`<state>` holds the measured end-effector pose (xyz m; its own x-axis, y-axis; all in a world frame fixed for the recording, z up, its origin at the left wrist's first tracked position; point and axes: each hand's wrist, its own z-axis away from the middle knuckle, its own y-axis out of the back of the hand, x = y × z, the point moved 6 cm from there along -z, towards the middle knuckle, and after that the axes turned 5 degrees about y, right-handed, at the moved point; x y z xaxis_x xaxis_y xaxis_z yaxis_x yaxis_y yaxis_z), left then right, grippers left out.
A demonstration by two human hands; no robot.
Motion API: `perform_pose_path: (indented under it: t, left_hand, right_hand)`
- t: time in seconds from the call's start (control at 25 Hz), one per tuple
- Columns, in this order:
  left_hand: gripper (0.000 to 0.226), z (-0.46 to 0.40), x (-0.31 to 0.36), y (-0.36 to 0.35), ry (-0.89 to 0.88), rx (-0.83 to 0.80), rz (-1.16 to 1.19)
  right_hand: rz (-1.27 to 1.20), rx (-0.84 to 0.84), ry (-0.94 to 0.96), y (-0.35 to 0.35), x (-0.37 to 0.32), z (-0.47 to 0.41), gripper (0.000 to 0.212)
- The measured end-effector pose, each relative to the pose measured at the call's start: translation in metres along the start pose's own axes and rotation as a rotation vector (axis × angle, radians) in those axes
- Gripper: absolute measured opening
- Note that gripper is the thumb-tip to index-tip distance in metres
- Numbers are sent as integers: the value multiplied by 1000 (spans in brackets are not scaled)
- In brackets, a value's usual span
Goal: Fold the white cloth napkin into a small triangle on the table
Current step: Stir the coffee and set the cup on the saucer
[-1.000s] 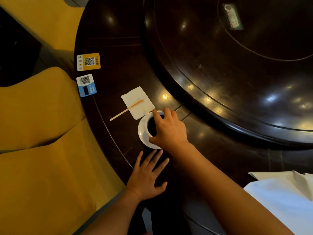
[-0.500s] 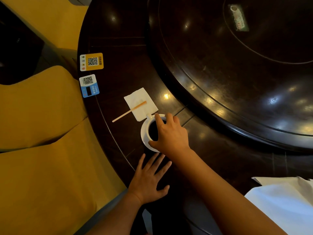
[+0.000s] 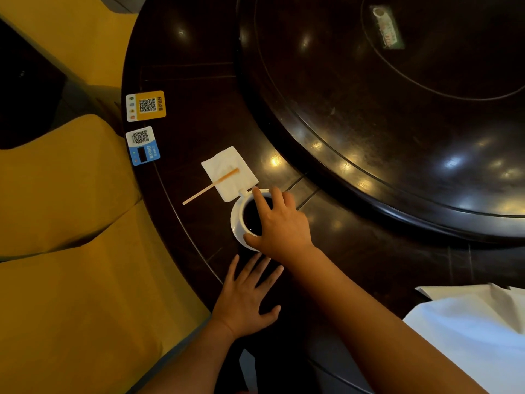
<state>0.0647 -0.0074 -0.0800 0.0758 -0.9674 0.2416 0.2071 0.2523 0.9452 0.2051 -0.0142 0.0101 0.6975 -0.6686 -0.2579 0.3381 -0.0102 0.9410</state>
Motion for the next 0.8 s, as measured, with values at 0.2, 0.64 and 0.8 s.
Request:
perform_pose_path:
  t: [0.2, 0.64, 0.8]
  left_hand:
    - [82, 3, 5, 8, 5, -62, -14]
    - [36, -20, 123, 48, -140, -22, 36]
    - [51, -27, 219, 25, -454, -100, -2]
  right_hand:
    - [-48, 54, -12, 6, 6, 20, 81]
    - [-31, 410, -475, -28, 119, 288, 25]
    - [66, 262, -772, -67, 164, 384, 82]
